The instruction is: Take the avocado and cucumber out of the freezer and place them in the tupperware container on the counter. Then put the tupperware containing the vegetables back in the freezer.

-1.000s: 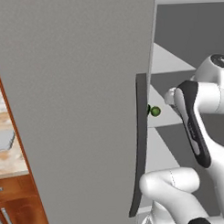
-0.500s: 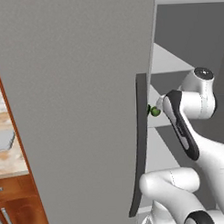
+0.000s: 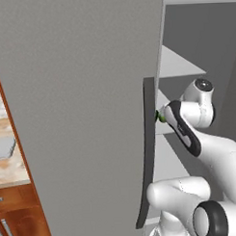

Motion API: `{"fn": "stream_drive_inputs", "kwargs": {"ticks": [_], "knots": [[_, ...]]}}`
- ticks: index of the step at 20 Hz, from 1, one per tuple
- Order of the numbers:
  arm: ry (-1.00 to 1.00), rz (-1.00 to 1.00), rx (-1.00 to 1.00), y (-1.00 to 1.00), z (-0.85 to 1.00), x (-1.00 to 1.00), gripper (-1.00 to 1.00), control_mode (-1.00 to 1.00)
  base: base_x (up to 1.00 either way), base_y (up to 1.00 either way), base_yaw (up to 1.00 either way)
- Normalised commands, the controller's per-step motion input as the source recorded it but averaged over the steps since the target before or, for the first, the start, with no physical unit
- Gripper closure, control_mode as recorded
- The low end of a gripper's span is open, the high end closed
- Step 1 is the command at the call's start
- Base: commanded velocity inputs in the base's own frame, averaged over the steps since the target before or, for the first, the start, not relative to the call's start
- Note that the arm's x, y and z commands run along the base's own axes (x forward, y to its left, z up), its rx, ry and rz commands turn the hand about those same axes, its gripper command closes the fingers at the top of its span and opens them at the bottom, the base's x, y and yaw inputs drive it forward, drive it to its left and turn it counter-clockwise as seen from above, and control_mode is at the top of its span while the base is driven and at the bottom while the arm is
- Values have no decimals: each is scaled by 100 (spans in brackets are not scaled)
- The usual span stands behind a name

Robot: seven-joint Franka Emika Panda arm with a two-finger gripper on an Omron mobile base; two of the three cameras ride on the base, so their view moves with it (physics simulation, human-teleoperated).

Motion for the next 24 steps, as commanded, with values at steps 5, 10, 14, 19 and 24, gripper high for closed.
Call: {"fn": "stream_drive_inputs", "kwargs": {"ticks": [5, 10, 14, 19, 24], "knots": [[0, 0, 4, -3, -13, 55, -100, -100, 0, 0, 0], [1, 0, 7, -1, -18, 47, -100, -100, 0, 0, 0], [2, 0, 5, 0, -21, 43, -100, -100, 0, 0, 0], [4, 0, 4, -1, -27, 38, -100, -100, 0, 0, 0], [3, 0, 2, -1, -31, 30, -100, -100, 0, 0, 0]]}}
